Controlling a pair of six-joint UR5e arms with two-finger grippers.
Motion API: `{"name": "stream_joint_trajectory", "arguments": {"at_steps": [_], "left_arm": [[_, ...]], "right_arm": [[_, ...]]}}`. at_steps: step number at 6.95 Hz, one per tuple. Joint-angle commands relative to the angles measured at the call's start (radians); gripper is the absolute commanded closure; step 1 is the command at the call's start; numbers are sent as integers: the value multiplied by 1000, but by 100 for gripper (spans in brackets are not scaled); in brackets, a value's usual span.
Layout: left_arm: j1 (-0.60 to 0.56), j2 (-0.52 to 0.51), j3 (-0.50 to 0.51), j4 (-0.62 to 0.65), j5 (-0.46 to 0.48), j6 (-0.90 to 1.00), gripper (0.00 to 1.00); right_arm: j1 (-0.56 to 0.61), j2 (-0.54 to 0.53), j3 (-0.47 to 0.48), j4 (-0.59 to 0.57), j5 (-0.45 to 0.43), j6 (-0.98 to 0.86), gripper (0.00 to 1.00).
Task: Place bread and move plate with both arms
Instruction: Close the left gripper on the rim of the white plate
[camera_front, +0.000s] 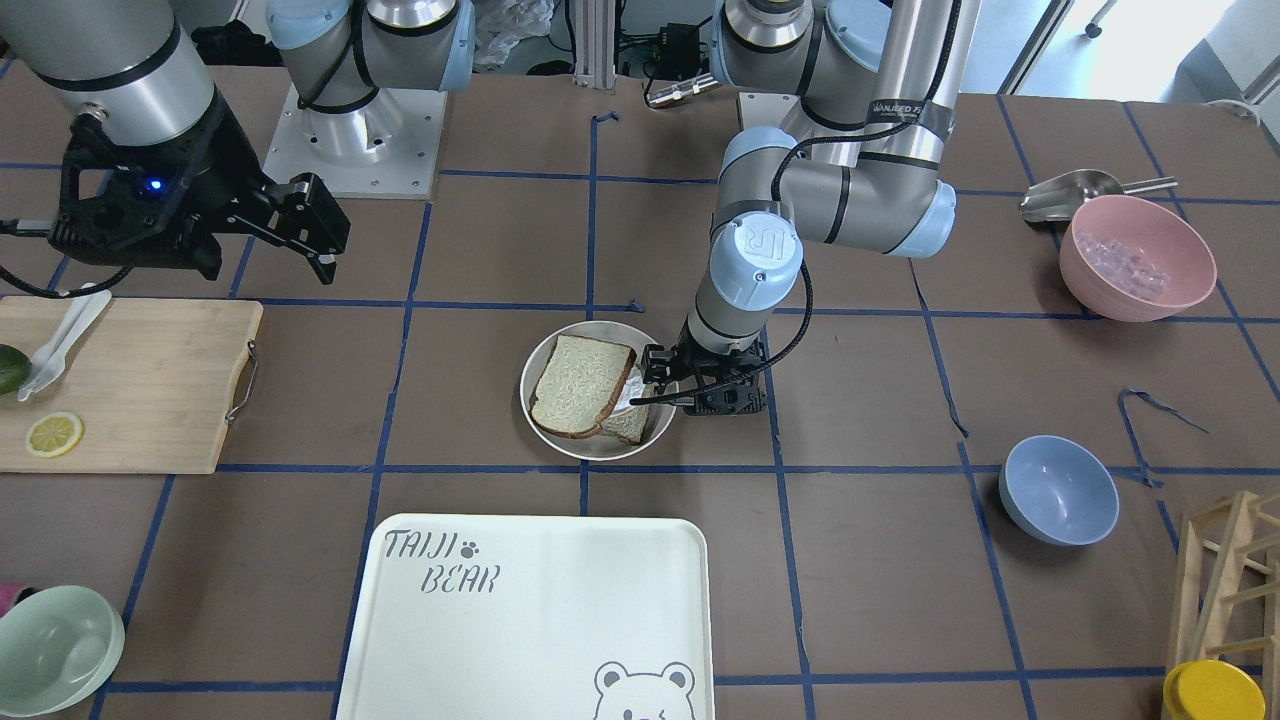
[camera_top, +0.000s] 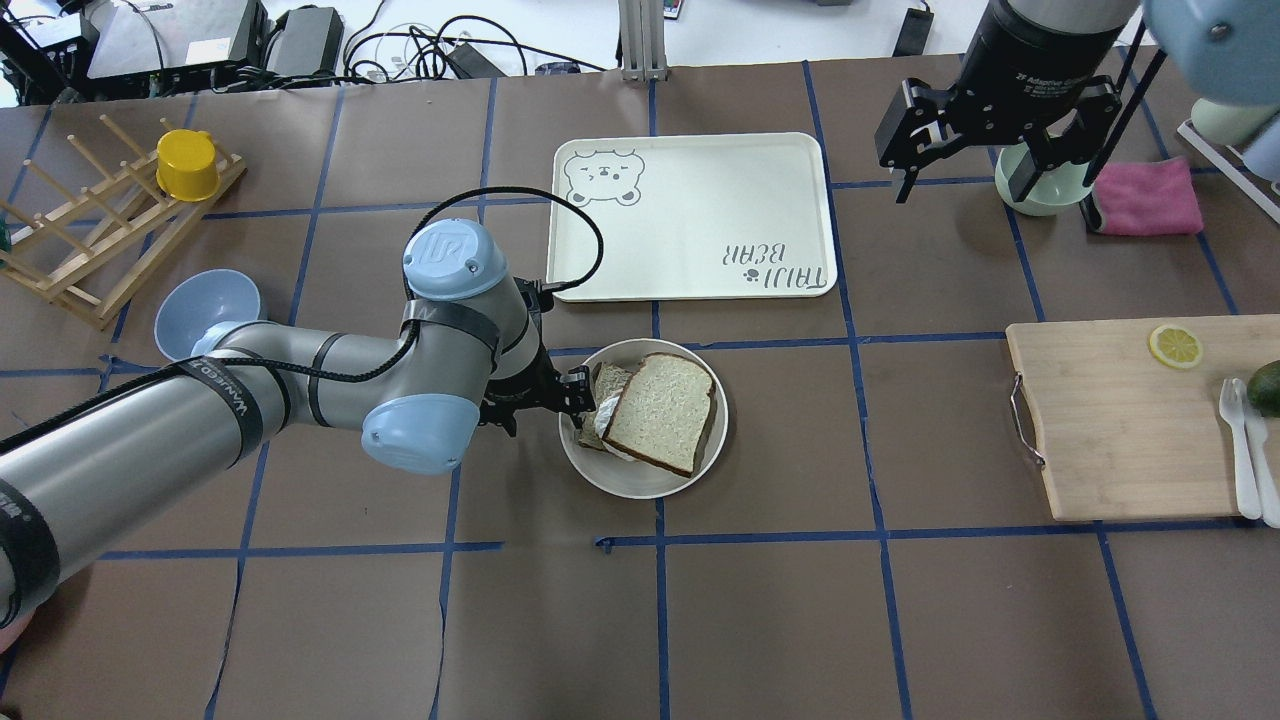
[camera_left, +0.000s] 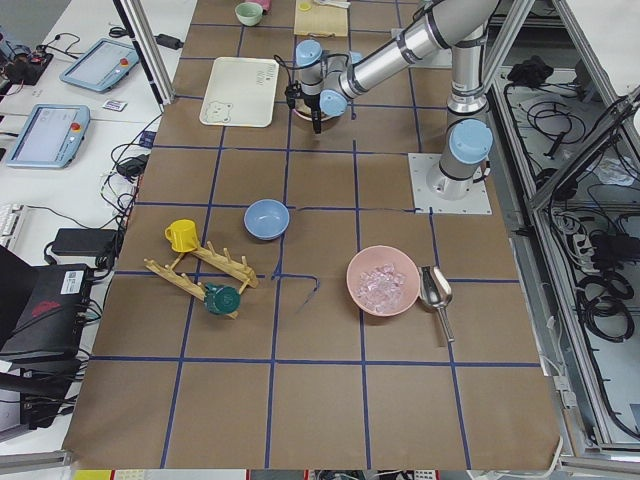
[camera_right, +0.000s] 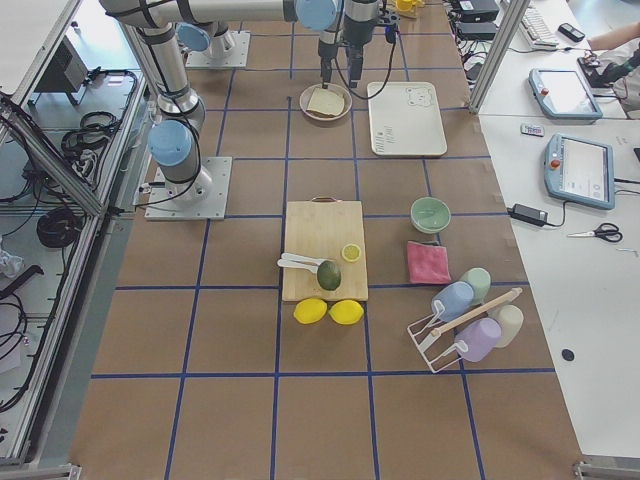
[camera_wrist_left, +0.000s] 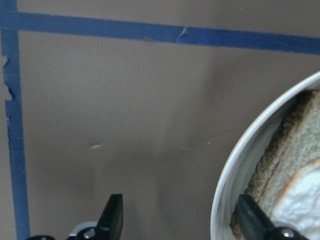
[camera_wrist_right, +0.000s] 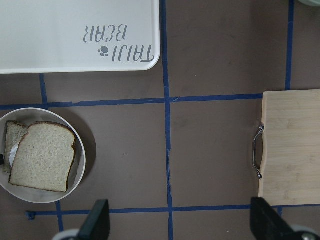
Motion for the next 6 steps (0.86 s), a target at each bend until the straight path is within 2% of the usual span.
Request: {"name": "stream_joint_trajectory", "arguments": {"at_steps": [1, 6], "left_arm": [[-6, -6, 0, 12, 0, -1, 100], [-5, -1, 15, 29, 1, 1, 100]], "right_arm": [[0, -4, 14, 1, 1, 3, 0], [5, -20, 17, -8, 9, -13, 0]]}}
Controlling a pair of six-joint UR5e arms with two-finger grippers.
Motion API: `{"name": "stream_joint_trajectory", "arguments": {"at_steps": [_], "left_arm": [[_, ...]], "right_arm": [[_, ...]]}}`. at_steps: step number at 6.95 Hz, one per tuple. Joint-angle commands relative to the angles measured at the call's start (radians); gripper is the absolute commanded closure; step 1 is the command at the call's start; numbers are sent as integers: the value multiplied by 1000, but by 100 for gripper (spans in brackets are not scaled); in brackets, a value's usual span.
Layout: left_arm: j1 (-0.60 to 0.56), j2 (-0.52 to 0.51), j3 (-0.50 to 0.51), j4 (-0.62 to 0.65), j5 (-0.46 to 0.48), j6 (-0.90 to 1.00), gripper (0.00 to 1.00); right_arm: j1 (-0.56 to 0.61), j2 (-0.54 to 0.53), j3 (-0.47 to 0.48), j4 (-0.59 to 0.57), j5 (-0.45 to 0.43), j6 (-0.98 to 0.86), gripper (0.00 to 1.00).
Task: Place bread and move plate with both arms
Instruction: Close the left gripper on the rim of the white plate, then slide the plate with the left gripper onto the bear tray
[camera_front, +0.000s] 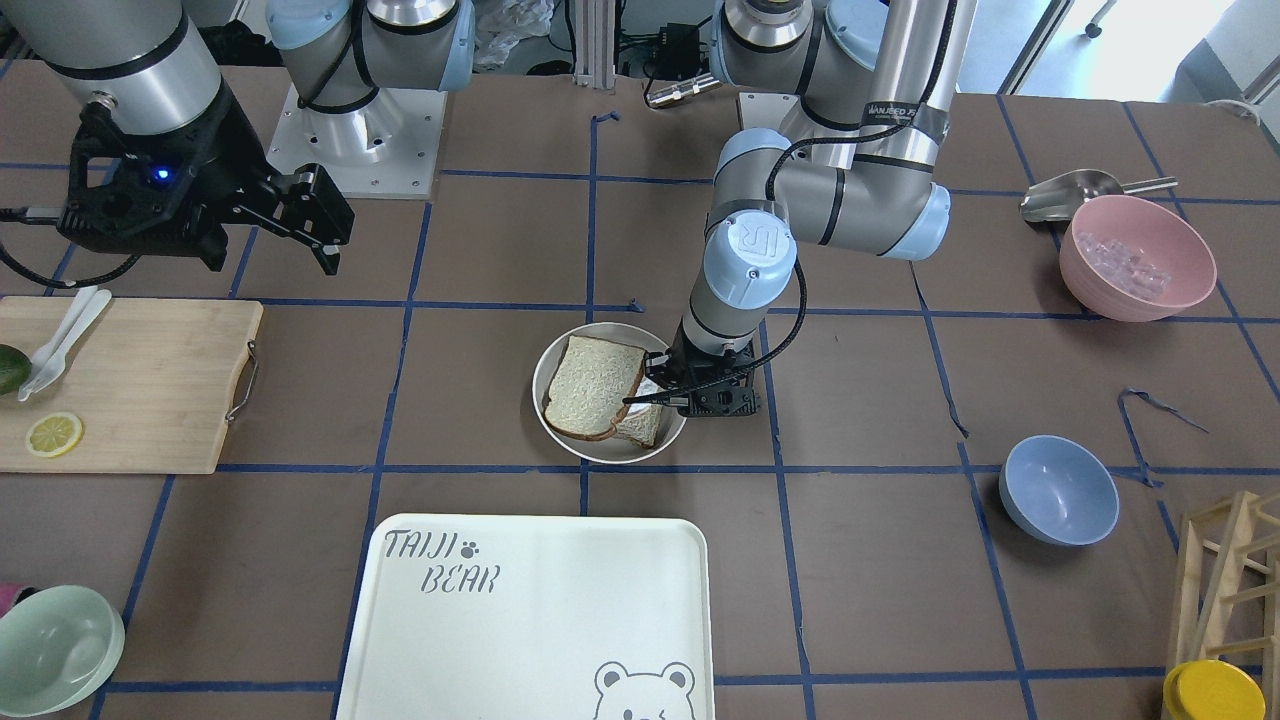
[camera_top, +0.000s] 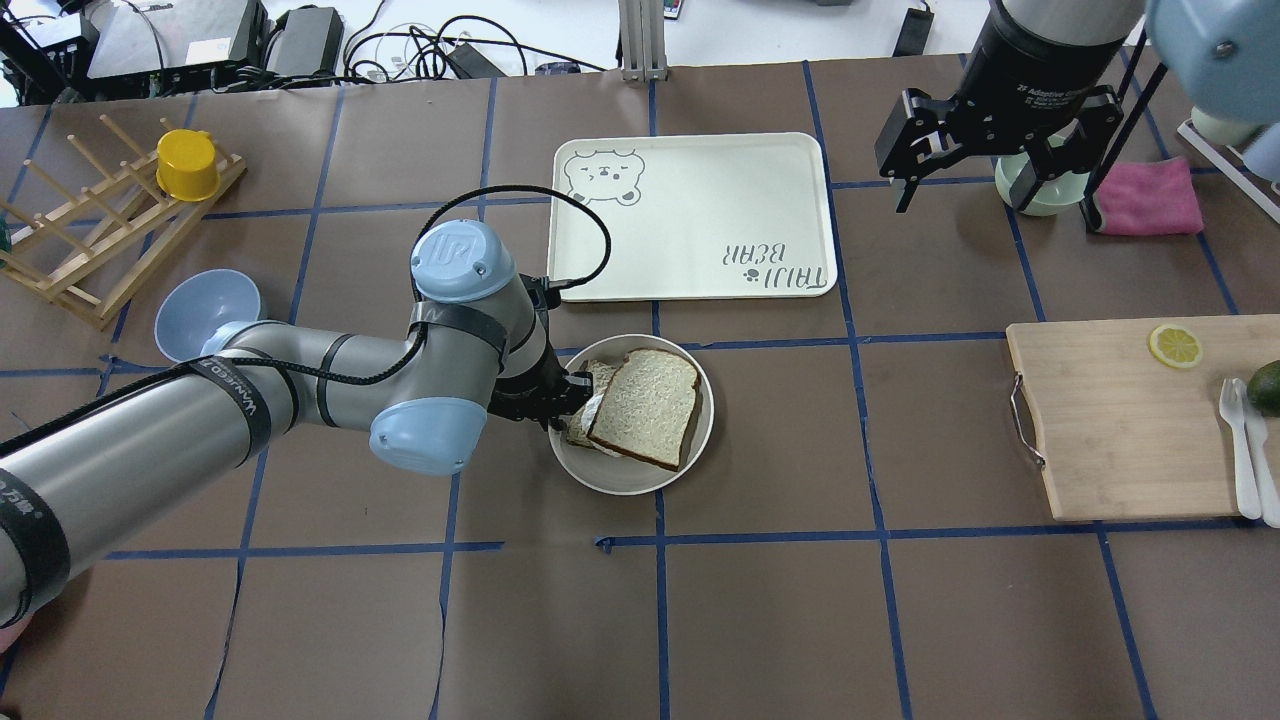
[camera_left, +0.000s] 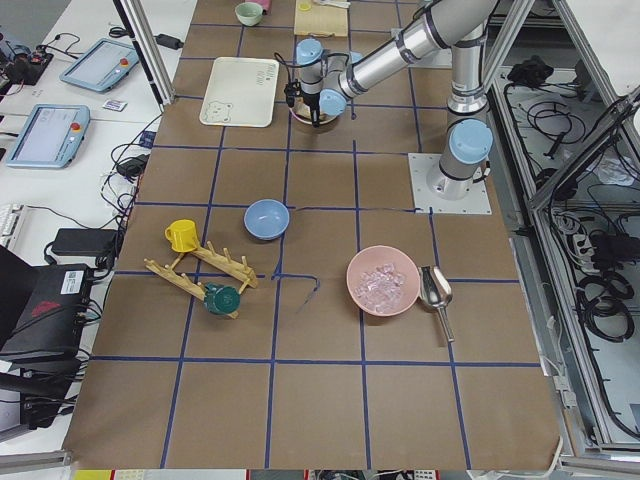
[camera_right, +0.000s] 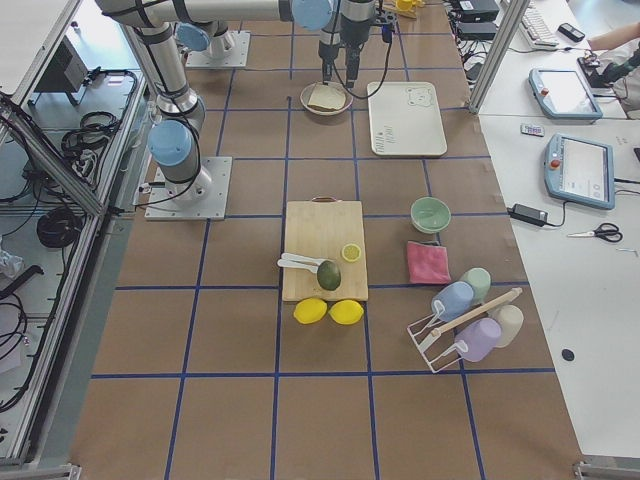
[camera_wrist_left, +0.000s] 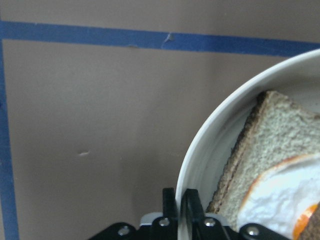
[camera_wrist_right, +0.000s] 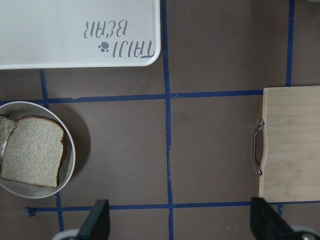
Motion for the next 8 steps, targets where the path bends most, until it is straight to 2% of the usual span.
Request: {"name": "stream_joint_trajectory", "arguments": {"at_steps": [1, 8], "left_arm": [[1, 12, 32, 16, -3, 1, 100], [43, 18, 115, 16, -145, -19, 100]], "right_arm": [[1, -1, 1, -8, 0, -2, 0], [1, 1, 3, -2, 0, 4, 0]]}}
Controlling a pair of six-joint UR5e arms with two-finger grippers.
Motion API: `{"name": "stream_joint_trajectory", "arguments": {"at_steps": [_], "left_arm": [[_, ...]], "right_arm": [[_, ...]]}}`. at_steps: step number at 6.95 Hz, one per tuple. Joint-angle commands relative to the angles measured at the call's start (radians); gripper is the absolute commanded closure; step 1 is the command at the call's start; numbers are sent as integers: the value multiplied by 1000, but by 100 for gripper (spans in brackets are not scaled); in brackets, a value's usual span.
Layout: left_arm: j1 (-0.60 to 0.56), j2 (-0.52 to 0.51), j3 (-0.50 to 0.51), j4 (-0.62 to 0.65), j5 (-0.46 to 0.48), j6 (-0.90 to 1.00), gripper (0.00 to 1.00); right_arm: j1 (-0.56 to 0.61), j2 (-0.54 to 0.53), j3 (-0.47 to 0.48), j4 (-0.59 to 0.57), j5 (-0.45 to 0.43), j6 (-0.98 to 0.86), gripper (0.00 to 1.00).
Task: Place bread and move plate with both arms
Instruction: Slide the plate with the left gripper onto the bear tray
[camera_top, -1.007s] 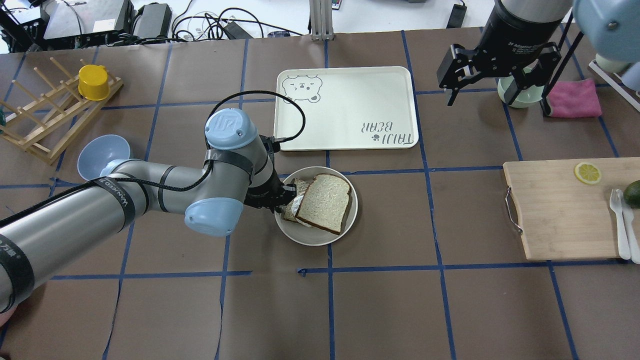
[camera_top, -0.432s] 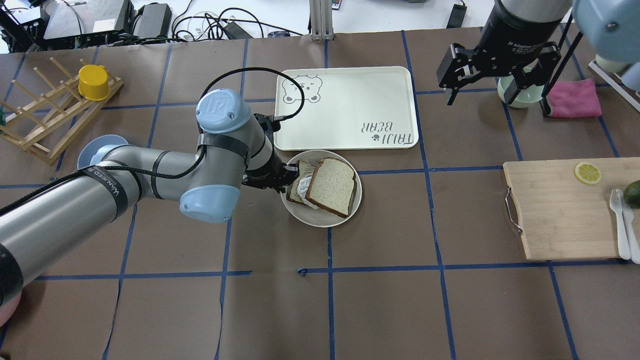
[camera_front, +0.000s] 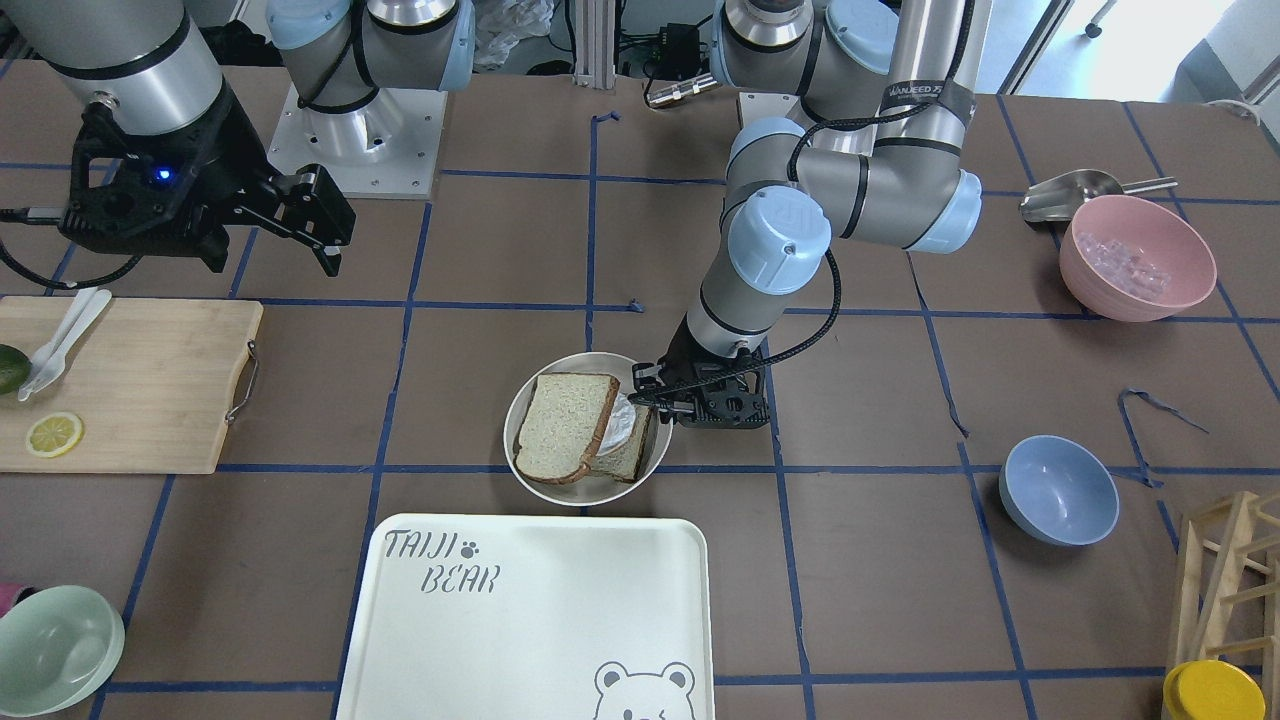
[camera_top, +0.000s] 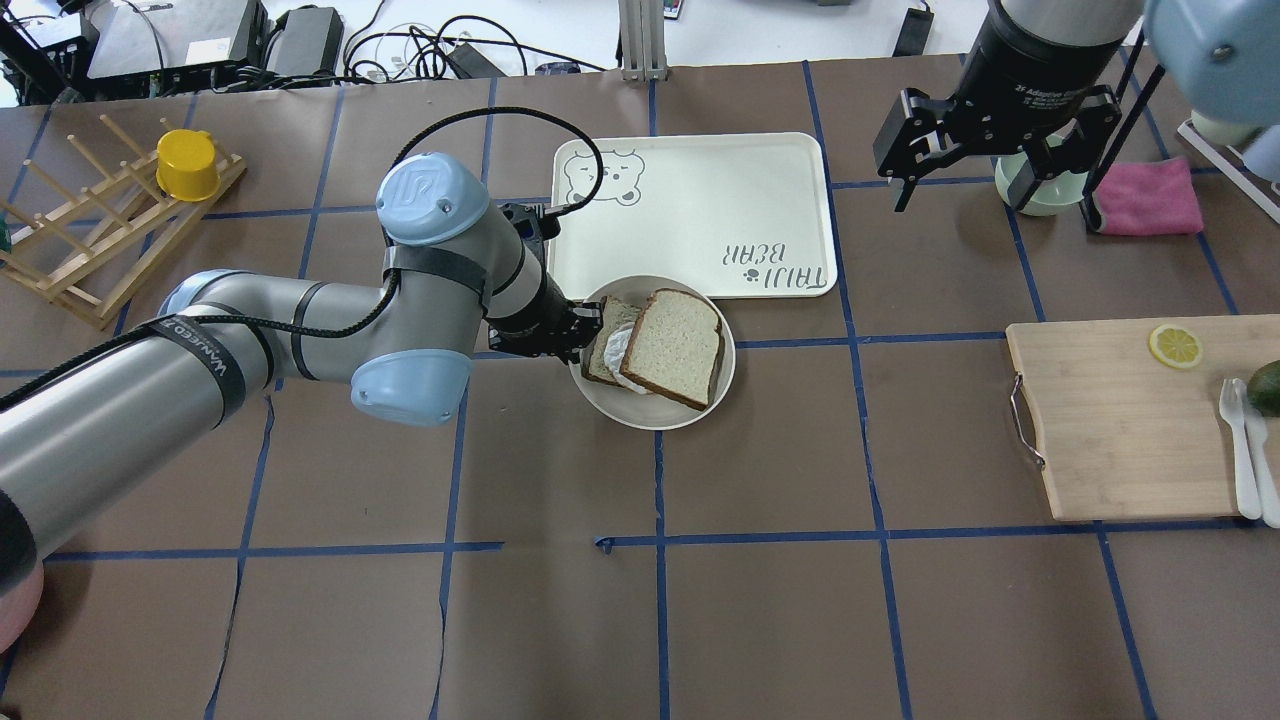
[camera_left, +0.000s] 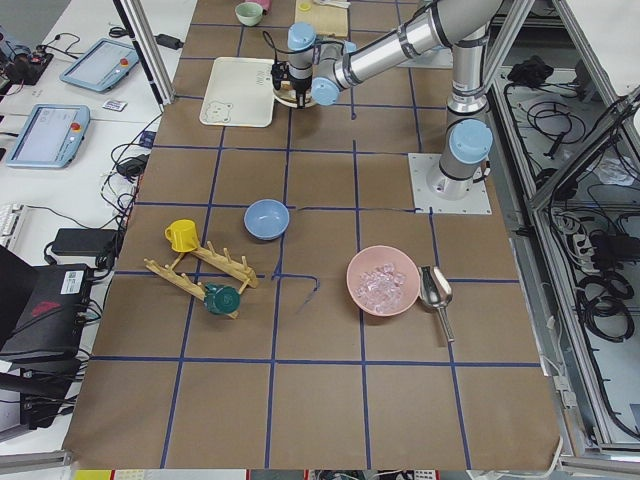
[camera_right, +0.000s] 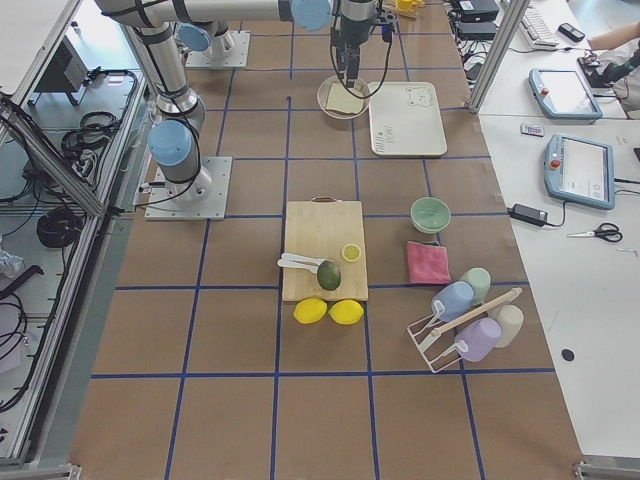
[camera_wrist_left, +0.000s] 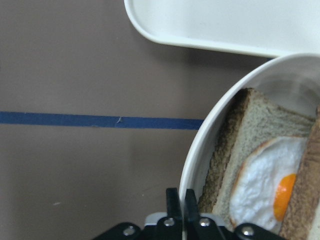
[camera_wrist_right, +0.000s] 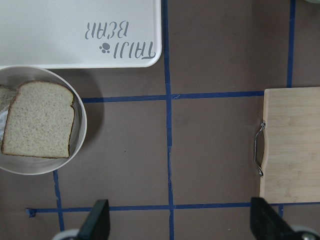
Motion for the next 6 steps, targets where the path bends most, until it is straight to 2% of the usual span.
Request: {"name": "stream_joint_trajectory", "arguments": {"at_steps": [1, 3, 6], "left_arm": [[18, -42, 76, -5, -32, -16, 100], [20, -134, 231, -52, -30, -25, 100], [20, -303, 447, -54, -49, -27, 100]], "right_arm": [[0, 2, 1, 1, 0, 0, 0], [-1, 0, -1, 3, 0, 0, 0], [-1, 2, 1, 6, -2, -2, 0]]}}
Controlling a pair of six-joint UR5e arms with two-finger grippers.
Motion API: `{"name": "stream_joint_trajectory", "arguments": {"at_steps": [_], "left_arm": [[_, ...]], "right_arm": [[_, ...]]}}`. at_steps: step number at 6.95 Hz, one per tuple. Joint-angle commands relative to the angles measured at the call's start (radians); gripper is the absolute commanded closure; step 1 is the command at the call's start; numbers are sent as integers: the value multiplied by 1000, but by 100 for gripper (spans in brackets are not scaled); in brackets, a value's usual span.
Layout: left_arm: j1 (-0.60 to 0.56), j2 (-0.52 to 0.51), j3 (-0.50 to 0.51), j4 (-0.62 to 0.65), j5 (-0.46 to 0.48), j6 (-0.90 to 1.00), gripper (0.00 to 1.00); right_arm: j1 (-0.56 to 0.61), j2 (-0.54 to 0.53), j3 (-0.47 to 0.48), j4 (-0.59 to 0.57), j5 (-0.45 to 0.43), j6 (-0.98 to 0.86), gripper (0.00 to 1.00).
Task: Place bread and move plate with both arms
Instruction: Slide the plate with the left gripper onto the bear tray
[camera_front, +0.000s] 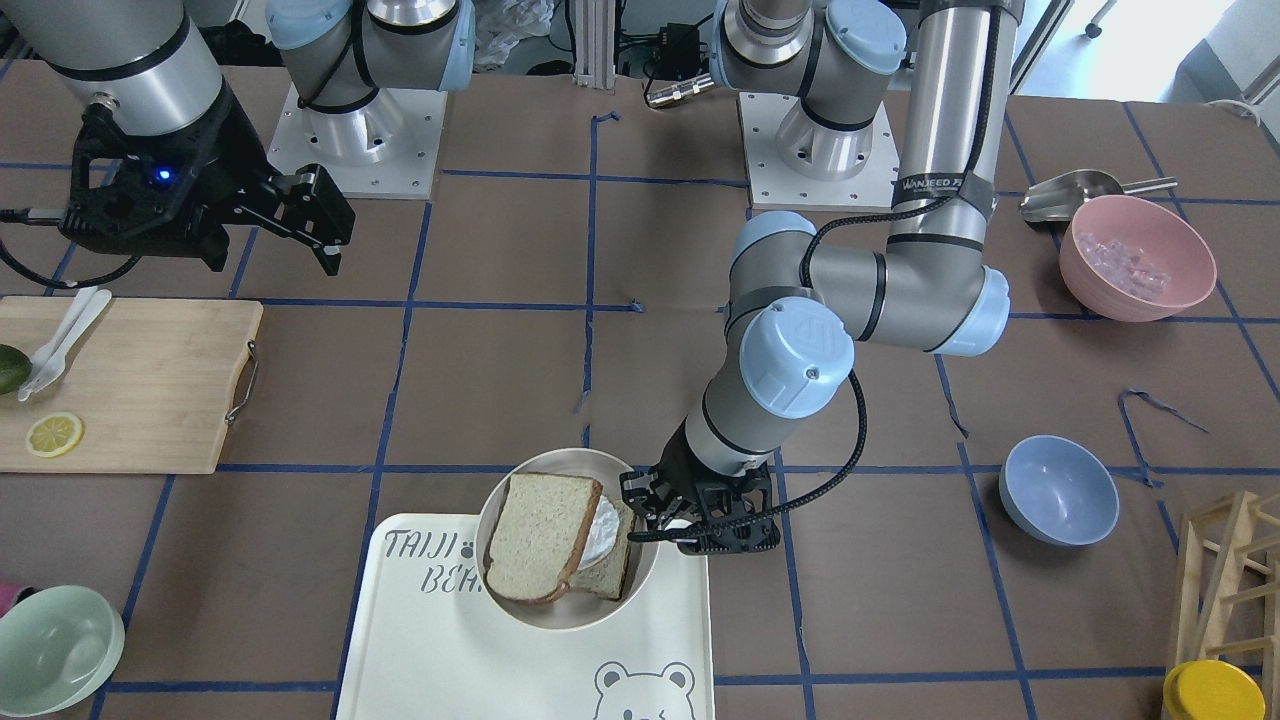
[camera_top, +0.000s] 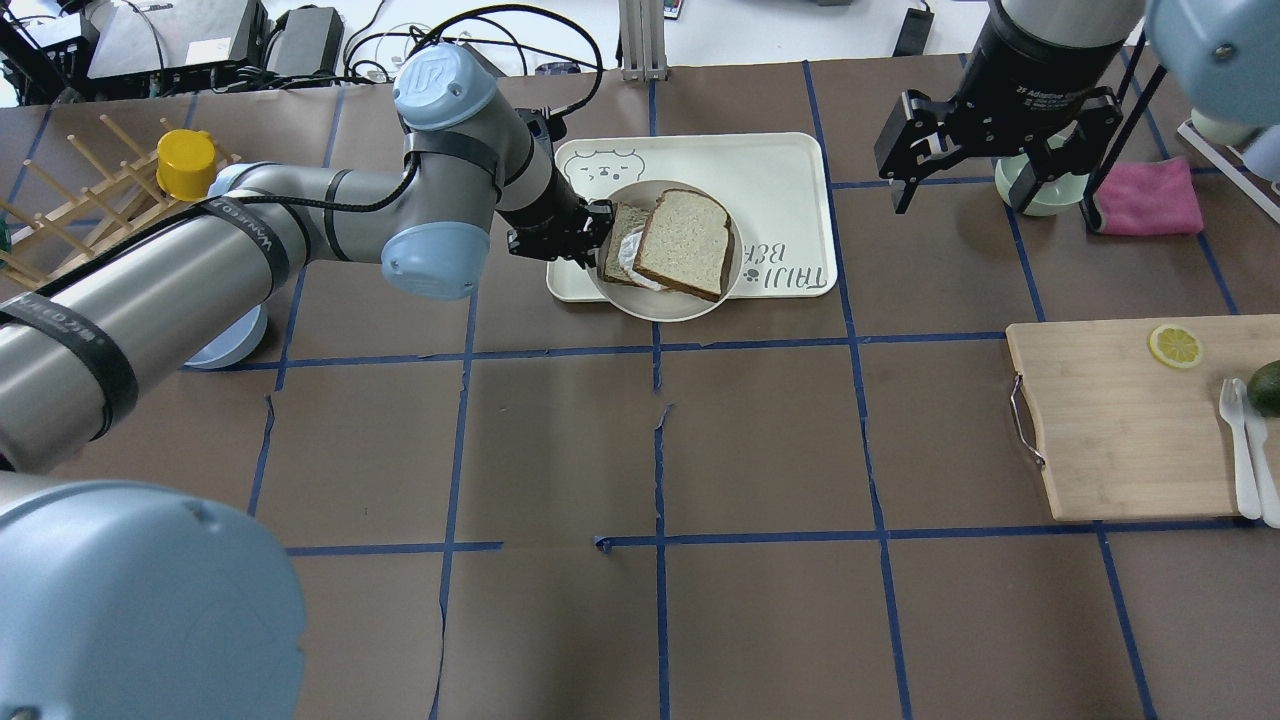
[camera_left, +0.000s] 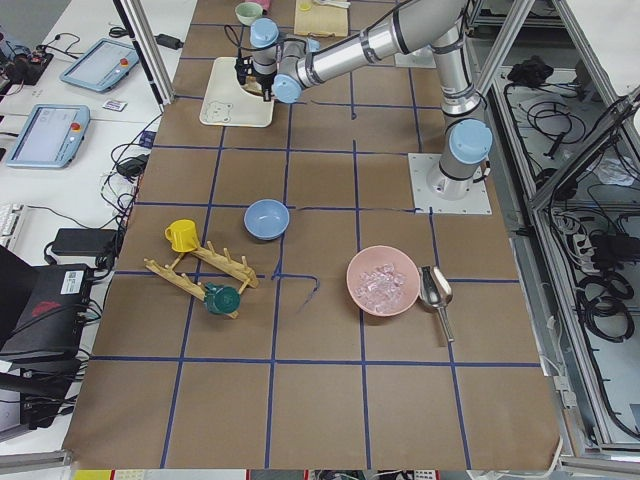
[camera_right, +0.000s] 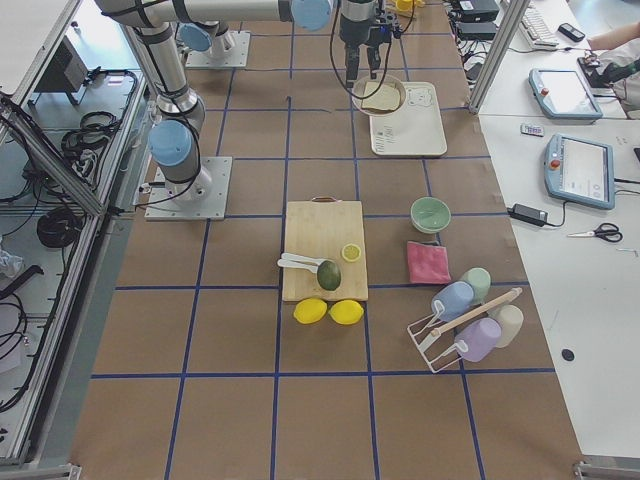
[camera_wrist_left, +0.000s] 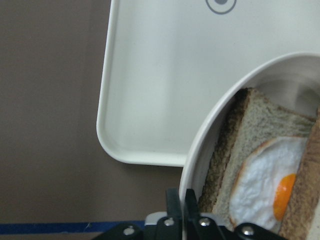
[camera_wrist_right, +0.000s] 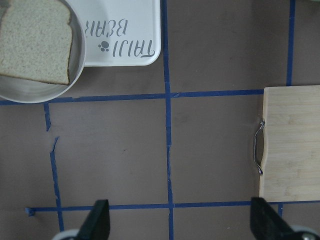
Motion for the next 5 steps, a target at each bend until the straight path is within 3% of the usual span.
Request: {"name": "stream_joint_trajectory", "arguments": {"at_steps": [1, 3, 5], "left_arm": [[0, -124, 164, -5, -10, 1, 100], [2, -201, 235, -5, -13, 2, 100], [3, -218, 238, -5, -13, -1, 100]], "right_arm": [[0, 0, -1, 1, 0, -1, 0], [-2, -2, 0, 6, 0, 0, 0], [-2, 0, 0, 4, 0, -1, 0]]}}
